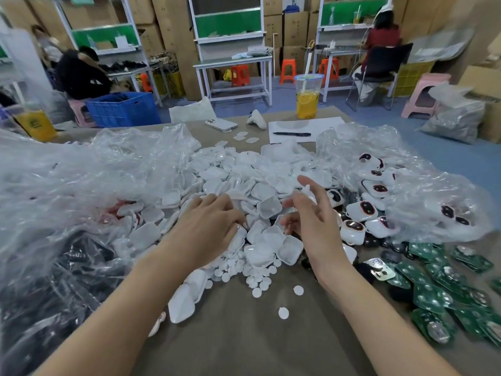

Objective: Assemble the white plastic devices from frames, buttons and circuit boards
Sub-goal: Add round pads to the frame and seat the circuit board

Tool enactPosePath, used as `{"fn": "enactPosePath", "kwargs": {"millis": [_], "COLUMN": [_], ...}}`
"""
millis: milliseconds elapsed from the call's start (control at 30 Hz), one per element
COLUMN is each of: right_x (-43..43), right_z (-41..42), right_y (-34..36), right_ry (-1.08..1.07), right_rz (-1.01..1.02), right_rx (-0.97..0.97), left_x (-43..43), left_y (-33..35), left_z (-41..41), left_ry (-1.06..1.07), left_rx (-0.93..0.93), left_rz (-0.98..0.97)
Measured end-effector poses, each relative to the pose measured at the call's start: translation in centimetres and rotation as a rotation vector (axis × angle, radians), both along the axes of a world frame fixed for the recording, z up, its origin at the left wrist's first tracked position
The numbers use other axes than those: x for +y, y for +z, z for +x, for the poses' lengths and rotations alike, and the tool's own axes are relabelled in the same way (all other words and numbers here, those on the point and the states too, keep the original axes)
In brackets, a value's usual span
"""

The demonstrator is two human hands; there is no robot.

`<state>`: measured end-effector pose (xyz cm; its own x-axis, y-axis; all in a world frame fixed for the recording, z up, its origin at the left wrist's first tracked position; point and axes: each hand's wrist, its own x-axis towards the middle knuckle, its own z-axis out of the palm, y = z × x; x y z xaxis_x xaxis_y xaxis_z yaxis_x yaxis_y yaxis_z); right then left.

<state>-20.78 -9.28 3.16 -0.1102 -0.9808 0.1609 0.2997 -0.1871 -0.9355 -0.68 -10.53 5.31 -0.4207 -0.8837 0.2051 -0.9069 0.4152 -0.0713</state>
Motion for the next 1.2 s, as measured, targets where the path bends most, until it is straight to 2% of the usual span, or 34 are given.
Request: {"fn": "enactPosePath", "kwargs": {"millis": [133,400,667,867,933,1000,1100,1167,1200], "right_x": [0.0,0.3,0.3,0.0,-0.1,-0.2,-0.2,-0.1,-0.1], "right_z": [-0.1,-0.5,-0.8,-0.9,-0.9,-1.0,-0.9,-0.9,-0.8], "right_y": [-0.5,-0.8,-0.5,-0.3,-0.3,-0.3,-0.2,-0.5,-0.6], "right_ry": [-0.009,0.018,0.104,0.086,0.077,0.087,0.102,0.113,0.116], "right_rz": [-0.047,-0.051,-0.005,0.035,0.048,0.058,0.06,0.061,0.057], "right_rx": [0.084,0.089,-0.035,-0.115,-0.137,-0.15,-0.129,-0.072,-0.039], "left_x": [-1.2,-2.9,-2.7,-2.5,-2.2,-1.4,0.6,1.6,1.9], "left_y": [0.5,1.7,3.0,2.7,2.8,3.0,1.7,0.2,-0.6], "left_z": [0.1,-1.6,-3.5,-2.6,-2.3,-2.3,-3.3,-4.5,-5.0], "left_ry": [-0.006,-0.014,0.012,-0.008,-0.036,0.001,0.04,0.032,0.043], "left_rx": [-0.128,-0.346,-0.619,-0.609,-0.423,0.092,1.046,1.468,1.608], "left_rz": [-0.039,-0.019,-0.025,-0.023,-0.038,0.016,0.182,0.319,0.372]}}
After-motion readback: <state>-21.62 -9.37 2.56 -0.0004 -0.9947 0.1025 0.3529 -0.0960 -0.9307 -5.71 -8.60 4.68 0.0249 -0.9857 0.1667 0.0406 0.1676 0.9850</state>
